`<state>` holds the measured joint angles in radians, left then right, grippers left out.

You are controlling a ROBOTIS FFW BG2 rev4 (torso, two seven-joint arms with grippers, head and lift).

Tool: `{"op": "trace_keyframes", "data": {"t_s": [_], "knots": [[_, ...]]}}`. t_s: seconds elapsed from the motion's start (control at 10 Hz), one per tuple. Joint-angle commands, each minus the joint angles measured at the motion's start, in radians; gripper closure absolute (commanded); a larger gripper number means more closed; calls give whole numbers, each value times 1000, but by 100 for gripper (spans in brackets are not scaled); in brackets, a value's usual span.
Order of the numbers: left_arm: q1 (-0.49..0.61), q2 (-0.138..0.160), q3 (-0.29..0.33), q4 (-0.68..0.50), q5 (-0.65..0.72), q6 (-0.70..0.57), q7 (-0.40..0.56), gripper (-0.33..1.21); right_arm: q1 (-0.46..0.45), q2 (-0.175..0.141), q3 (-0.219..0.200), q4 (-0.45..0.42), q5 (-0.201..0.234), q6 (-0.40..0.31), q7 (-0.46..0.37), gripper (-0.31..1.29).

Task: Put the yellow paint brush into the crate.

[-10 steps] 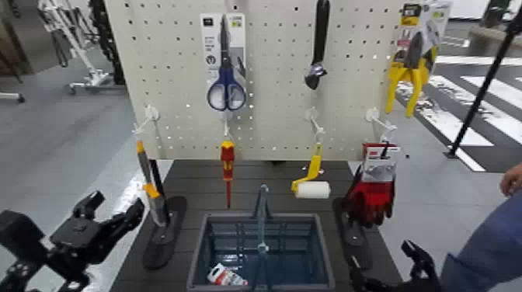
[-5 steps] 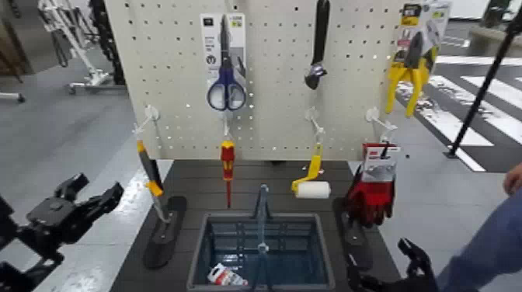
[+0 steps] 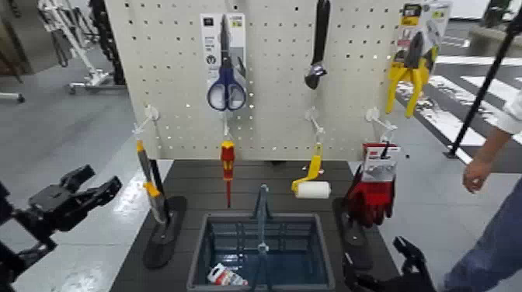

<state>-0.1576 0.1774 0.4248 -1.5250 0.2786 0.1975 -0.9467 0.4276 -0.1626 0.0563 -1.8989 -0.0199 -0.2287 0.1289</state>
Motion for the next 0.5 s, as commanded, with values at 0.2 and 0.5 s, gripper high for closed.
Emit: {"op": "trace_keyframes", "data": {"t_s": [0.2,0.5], "knots": [[-83,42,-46,95,-6,37,-83,26,-13,2,8,11,-2,2,6,15],[-149,65,-98,143,-38,63,-159,30,-20,2,11,15,-5,3,12,15]]}}
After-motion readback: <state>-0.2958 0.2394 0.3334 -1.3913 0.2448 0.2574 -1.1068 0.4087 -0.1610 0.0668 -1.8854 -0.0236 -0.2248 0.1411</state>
